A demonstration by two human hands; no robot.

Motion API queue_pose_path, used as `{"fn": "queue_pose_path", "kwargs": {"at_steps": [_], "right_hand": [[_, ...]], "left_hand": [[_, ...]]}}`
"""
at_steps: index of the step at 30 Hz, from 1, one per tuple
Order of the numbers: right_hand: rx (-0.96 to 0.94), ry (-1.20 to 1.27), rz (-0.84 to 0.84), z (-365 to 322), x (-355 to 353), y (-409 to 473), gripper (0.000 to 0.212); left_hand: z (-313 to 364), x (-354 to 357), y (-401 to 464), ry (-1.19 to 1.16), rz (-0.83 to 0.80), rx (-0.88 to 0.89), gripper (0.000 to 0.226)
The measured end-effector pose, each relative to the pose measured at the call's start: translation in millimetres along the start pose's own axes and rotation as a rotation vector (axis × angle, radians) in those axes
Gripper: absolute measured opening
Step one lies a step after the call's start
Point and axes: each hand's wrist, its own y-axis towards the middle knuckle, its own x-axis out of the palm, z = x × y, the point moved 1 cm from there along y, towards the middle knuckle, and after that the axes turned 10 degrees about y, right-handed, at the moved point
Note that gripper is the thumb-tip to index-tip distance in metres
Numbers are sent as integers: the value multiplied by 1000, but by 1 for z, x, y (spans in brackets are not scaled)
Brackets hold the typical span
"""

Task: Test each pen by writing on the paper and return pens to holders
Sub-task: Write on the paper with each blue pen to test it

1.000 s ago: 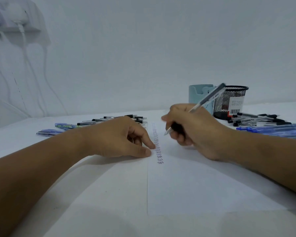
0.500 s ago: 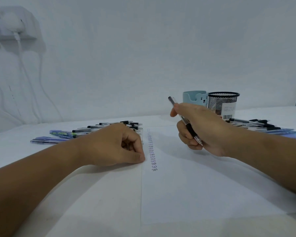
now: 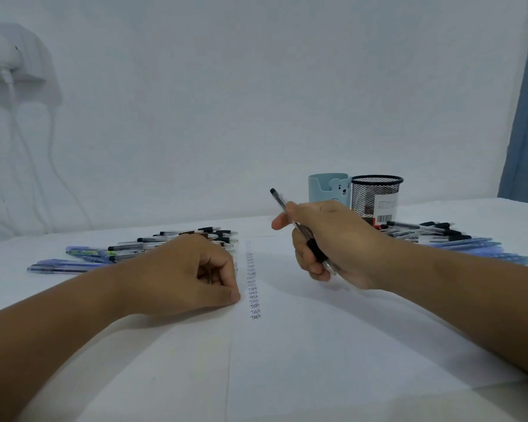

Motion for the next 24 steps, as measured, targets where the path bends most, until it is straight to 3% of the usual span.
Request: {"fn": "queue_pose_path", "kwargs": {"at_steps": [4, 7, 11, 15, 24], "right_hand": [[-43, -89, 52, -18, -20, 6, 32], [-109, -376, 106, -34, -51, 8, 22], [-207, -790, 152, -47, -97, 13, 10], [-86, -1095, 197, -51, -144, 18, 18], [67, -1210, 196, -27, -181, 20, 23]], "left_hand": [[3, 5, 1, 22, 175, 17, 19], [10, 11, 2, -13, 336, 14, 17], [17, 18, 3, -5, 351, 50, 15], [13, 19, 5, 62, 407, 81, 20], [4, 21, 7, 126, 417, 74, 23]]}}
